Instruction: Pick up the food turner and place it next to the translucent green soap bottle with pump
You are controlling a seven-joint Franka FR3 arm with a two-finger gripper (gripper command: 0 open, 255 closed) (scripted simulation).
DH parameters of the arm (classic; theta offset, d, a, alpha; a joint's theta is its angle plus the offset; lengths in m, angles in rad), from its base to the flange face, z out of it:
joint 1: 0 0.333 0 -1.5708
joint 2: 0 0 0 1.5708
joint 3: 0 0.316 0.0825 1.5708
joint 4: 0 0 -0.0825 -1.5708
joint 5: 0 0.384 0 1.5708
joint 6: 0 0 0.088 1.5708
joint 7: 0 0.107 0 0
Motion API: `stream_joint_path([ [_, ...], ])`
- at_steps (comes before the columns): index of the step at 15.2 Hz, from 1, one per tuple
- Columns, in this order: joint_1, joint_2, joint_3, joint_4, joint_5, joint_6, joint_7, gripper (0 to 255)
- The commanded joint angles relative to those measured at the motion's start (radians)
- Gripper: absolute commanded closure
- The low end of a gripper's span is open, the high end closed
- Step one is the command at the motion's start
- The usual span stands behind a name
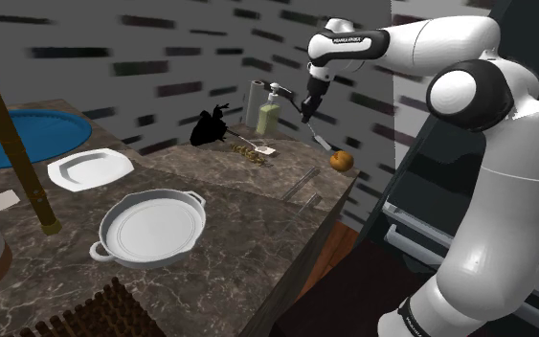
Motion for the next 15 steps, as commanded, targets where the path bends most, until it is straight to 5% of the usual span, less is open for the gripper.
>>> stream_joint_path([
  [1,0.001,-0.001,0.0,-0.025,0.0,0.025,-0.001,255],
  [15,0.002,0.036,0.004,-0.161,0.009,0.197,-0.011,255],
])
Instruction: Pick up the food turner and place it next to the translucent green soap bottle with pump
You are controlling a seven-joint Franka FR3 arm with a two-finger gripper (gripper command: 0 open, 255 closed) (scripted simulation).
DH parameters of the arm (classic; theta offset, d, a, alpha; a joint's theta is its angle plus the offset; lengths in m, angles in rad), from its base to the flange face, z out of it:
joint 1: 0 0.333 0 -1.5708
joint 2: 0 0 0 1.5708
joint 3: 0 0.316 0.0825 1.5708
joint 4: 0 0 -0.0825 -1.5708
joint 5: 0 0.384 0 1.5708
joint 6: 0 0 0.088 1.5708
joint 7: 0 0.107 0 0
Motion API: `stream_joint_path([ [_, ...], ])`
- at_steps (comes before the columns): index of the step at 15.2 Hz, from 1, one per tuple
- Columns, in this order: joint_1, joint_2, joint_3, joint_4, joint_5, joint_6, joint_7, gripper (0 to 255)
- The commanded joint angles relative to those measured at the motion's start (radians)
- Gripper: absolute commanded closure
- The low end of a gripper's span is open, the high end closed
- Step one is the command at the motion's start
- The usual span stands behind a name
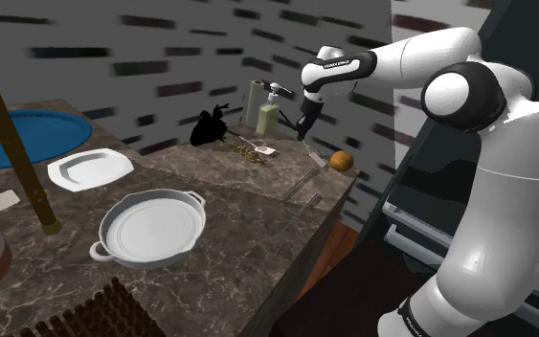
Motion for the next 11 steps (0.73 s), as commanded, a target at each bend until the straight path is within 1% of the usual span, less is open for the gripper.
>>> stream_joint_path([
  [1,0.0,0.013,0.001,-0.013,0.002,0.026,-0.002,255],
  [10,-0.002,0.058,0.005,-0.07,0.011,0.128,-0.01,255],
  [11,-0.002,0.058,0.005,-0.07,0.011,0.128,-0.01,255],
])
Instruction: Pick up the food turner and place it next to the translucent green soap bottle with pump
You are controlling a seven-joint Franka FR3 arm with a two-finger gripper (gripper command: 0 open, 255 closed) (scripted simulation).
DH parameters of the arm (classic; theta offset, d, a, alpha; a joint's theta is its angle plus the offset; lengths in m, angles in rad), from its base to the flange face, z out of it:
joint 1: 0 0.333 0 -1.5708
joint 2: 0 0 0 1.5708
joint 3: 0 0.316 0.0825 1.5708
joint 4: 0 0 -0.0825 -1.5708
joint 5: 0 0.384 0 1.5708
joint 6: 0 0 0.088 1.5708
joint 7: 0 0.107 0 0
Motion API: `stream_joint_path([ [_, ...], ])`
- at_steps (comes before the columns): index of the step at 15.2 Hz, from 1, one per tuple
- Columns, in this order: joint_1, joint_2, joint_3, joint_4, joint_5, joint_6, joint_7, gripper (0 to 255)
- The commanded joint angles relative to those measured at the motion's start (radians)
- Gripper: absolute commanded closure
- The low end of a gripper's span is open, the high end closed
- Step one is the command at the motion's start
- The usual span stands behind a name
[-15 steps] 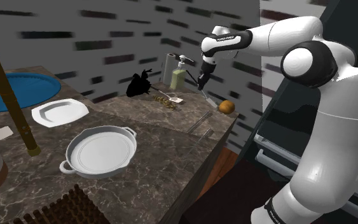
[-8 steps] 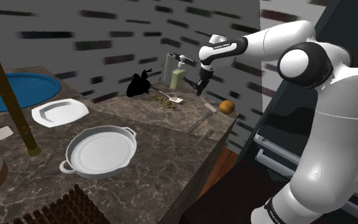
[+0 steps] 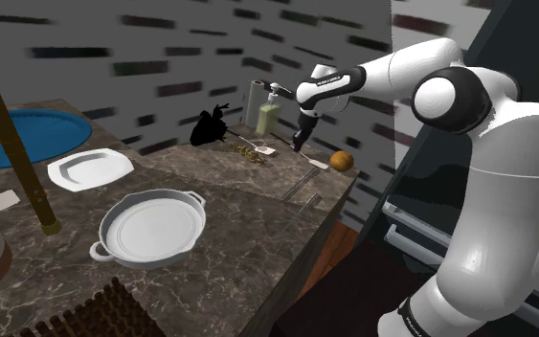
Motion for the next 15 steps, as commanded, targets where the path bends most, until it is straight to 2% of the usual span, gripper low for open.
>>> stream_joint_path([
  [1,0.0,0.002,0.0,-0.005,0.001,0.007,0.0,255],
  [7,0.0,0.002,0.0,-0.004,0.001,0.007,0.0,255],
  [8,0.0,0.002,0.0,-0.004,0.001,0.007,0.0,0],
  [13,0.0,0.002,0.0,-0.004,0.001,0.007,0.0,0],
  [15,0.001,-0.029,-0.002,0.017,-0.005,-0.046,0.003,0],
])
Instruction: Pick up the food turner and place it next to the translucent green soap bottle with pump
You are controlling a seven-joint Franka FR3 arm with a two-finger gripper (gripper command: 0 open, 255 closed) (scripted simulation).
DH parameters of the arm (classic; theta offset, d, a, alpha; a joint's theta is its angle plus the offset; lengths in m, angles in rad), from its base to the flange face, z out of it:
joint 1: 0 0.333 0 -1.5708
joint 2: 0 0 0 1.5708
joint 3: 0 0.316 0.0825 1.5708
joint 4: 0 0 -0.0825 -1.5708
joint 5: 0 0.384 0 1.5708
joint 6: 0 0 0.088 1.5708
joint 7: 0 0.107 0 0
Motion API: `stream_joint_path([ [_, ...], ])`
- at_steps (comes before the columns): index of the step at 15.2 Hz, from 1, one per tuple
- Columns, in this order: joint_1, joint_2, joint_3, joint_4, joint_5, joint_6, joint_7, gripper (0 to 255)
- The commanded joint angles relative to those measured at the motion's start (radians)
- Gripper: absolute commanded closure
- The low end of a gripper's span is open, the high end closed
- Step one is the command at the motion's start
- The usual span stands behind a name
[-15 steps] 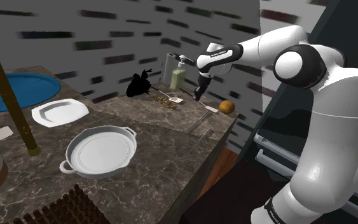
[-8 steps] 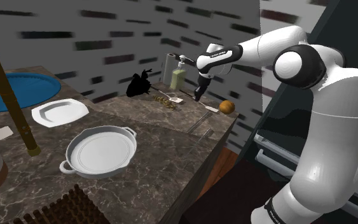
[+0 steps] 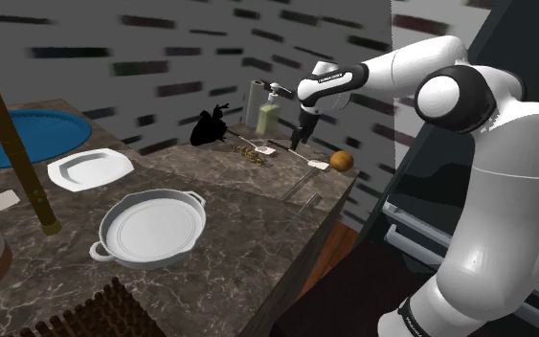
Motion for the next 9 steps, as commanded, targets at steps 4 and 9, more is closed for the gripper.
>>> stream_joint_path([
  [4,-0.001,-0.036,-0.003,0.04,-0.006,-0.076,0.003,0],
  [9,-0.001,-0.036,-0.003,0.04,-0.006,-0.076,0.003,0],
])
